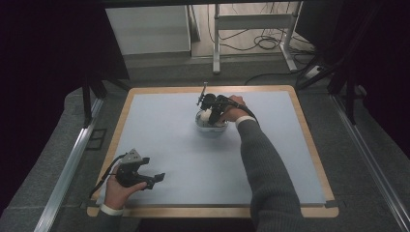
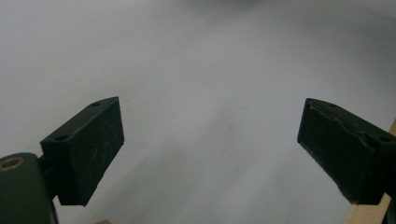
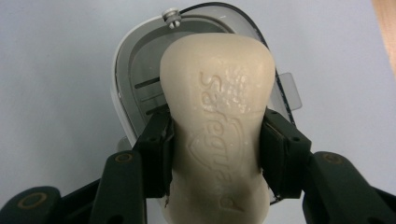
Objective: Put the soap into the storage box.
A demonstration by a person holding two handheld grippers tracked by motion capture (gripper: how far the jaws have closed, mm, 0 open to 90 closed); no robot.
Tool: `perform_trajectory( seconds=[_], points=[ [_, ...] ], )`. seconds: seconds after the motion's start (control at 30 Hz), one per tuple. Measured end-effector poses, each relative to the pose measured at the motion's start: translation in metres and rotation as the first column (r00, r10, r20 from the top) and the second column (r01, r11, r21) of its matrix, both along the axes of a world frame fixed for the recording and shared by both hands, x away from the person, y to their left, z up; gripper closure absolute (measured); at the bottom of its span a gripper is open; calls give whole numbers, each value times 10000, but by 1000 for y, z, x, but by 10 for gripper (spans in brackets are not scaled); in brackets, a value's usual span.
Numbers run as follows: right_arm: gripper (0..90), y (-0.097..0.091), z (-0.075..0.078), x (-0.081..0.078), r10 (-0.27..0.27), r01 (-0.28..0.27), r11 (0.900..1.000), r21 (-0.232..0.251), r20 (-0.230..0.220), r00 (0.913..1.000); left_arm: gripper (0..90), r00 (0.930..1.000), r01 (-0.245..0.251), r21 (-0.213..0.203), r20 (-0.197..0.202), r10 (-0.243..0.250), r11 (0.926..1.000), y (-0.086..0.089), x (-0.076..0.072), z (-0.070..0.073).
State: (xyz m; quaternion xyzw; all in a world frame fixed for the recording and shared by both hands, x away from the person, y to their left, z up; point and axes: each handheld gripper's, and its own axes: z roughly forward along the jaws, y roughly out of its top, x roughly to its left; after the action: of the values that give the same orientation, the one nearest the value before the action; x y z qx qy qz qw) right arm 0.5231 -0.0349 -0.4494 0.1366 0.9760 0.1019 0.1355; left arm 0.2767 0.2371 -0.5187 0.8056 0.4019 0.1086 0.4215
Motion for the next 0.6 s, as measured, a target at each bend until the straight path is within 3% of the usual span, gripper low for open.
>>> perform_trajectory(
  seconds=[0.2,0.37,0.43,0.6],
  points=[
    [481,1,-2,0,-140,140,9999,4,-43,9999,77,10000,-21,-10,-30,21,10000,0,0,0],
    [480,-2,6,-1,-428,426,9974,586,34,9991,77,10000,5,17,-2,-5,10000,0,0,0],
    [474,-3,10,-3,-778,757,9938,819,224,9967,77,10000,3,24,-2,-3,10000,0,0,0],
    [420,-8,24,-11,-1030,965,9860,1356,417,9938,77,10000,3,107,-37,-3,9999,-1,1,-2]
  ],
)
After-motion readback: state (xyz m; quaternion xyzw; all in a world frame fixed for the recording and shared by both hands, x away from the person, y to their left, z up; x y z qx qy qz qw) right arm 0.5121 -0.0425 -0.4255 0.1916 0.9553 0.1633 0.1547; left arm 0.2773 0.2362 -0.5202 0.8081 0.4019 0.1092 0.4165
